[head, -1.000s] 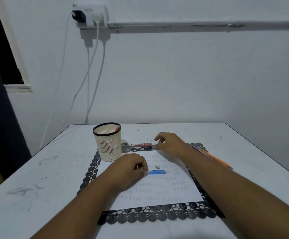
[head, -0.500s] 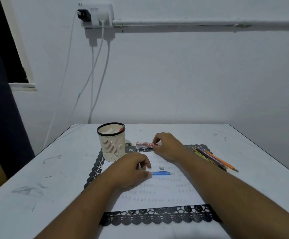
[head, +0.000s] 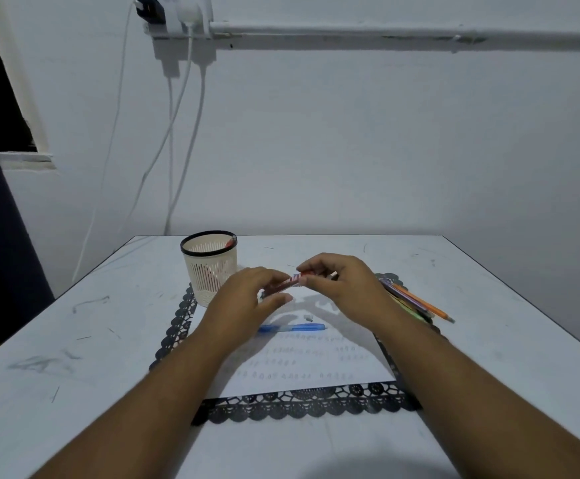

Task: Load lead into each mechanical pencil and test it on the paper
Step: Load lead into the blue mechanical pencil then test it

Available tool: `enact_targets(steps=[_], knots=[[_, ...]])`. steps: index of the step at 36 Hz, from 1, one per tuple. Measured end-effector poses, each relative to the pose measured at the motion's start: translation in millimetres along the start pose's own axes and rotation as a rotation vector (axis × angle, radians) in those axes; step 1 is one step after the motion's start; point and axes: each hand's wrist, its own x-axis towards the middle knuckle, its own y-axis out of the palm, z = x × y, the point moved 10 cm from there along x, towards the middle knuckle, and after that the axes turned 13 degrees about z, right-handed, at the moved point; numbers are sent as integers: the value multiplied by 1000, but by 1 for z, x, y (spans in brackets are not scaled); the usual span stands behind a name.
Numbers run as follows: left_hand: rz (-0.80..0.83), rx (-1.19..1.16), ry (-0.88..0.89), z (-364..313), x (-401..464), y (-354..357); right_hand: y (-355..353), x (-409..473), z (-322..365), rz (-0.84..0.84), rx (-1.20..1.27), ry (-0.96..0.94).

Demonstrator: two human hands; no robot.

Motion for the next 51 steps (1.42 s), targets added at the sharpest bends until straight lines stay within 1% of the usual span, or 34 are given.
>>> enact_targets(steps=[4,8,13,17,24,27,30,33,34,36,38,40,42,43,45,49,51], knots=[[16,-132,-34,6,-1,2,-1,-4,-6,-27,81,23],[30,-193,-64,11,0,5,-1,-5,-14,-37,181,58],[52,-243,-72,12,-1,8,-3,-8,-12,-43,145,52],[63,-308,-76,13,-1,7,-1,-9,-6,-15,159,36],[42,-263,-88,10,-4,5,-1,-12,-7,-57,140,75],[-15,-175,-82,5,-4,-2,3,-13,-13,-73,263,139],[-54,-80,-63,2,-5,-9,13,-12,-23,-34,438,219],[-90,-70,-26,-3,-6,-15,23,-14,-36,-27,661,301],[-118,-102,-13,-5,-8,-18,28,-15,-40,-26,747,330],[-182,-241,-3,-4,-13,-25,44,-16,-46,2,951,406],[-209,-436,3,-3,-15,-26,65,-17,-47,79,1151,474],[-211,-631,30,-6,-14,-23,81,-17,-41,162,1279,502],[-206,-745,45,-10,-12,-20,87,-16,-34,204,1354,487],[-204,-758,46,-11,-11,-20,89,-15,-31,210,1382,478],[-212,-723,58,-11,-10,-22,90,-15,-30,207,1420,471],[-231,-602,99,-15,-12,-30,94,-13,-32,212,1419,463],[-226,-588,104,-18,-13,-31,95,-12,-30,206,1428,452]])
